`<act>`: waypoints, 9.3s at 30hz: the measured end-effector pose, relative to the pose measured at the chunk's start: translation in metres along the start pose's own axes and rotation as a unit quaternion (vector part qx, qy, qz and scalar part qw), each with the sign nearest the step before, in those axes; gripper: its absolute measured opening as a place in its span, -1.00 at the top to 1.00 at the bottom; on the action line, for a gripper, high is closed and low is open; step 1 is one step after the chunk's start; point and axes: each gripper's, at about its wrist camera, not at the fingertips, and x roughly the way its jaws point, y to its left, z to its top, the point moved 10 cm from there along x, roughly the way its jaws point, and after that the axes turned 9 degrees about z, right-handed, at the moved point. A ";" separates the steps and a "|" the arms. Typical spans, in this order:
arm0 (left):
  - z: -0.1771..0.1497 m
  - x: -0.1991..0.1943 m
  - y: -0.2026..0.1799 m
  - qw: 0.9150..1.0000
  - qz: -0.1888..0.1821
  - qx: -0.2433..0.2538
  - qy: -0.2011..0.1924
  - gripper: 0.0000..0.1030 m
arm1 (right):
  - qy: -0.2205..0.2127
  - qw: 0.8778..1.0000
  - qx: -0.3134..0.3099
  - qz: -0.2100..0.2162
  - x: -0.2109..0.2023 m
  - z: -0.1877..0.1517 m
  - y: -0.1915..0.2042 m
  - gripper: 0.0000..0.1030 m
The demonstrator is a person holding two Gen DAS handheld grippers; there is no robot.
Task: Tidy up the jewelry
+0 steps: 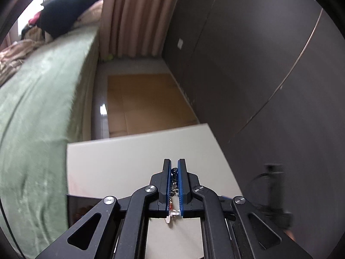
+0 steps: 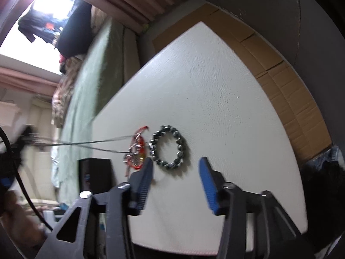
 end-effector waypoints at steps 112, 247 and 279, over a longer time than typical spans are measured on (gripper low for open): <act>-0.105 -0.025 0.234 0.977 0.064 -0.203 0.028 -0.46 | -0.007 0.973 -0.225 0.044 0.050 -0.039 0.236 0.81; -0.091 0.043 0.127 0.986 -0.012 -0.154 0.064 0.91 | -0.035 0.993 -0.093 -0.070 -0.010 -0.020 0.087 0.93; -0.104 -0.031 0.235 0.971 0.020 -0.237 0.024 -0.04 | 0.043 0.989 -0.142 -0.012 0.093 -0.041 0.190 0.12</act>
